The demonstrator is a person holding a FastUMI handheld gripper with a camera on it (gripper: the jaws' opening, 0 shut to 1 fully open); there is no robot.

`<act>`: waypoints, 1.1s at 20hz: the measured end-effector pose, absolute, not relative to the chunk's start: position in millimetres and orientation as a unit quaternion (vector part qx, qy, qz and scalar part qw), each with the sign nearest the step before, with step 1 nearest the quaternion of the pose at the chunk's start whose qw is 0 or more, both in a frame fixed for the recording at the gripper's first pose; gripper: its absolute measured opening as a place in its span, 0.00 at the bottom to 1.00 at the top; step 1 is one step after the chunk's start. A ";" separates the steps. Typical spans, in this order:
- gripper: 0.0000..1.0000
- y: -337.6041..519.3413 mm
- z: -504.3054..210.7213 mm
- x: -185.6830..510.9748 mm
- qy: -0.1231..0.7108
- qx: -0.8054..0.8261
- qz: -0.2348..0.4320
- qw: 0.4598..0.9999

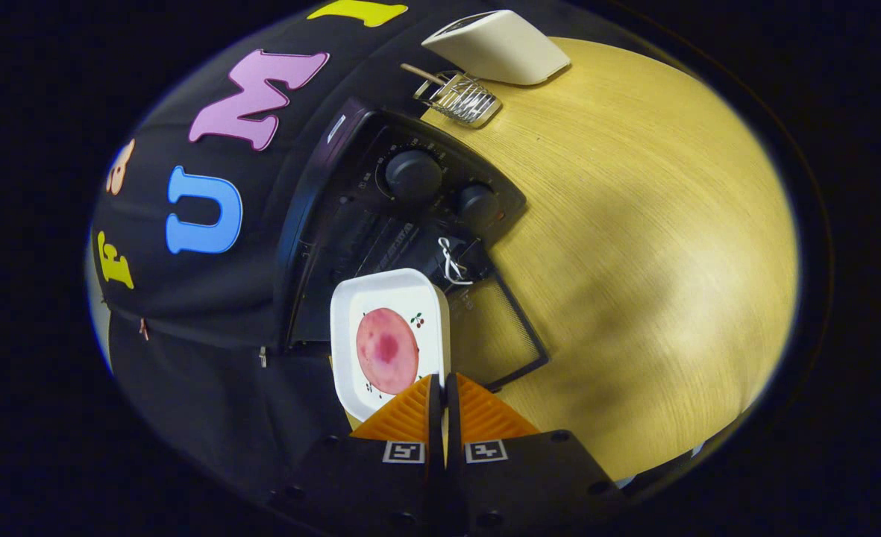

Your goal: Open the toaster oven, put the food inside, and close the toaster oven door.

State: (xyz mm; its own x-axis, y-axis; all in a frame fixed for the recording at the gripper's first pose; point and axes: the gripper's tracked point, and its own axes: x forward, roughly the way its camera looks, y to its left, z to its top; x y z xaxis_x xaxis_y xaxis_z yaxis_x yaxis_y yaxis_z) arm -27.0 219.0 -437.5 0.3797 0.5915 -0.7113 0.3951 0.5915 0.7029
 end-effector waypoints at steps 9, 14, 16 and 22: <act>0.05 256.6 -461.2 14.9 0.509 0.519 -0.086 0.681; 0.05 271.5 -470.9 35.6 0.472 0.558 -0.177 0.660; 0.06 284.2 -471.6 44.6 0.462 0.579 -0.204 0.640; 0.08 303.8 -475.6 65.0 0.448 0.602 -0.240 0.617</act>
State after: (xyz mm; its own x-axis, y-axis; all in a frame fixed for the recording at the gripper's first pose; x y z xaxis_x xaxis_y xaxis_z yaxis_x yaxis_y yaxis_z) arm 65.0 303.8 -475.6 0.4846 0.2431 -0.8403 0.8340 0.1614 0.5276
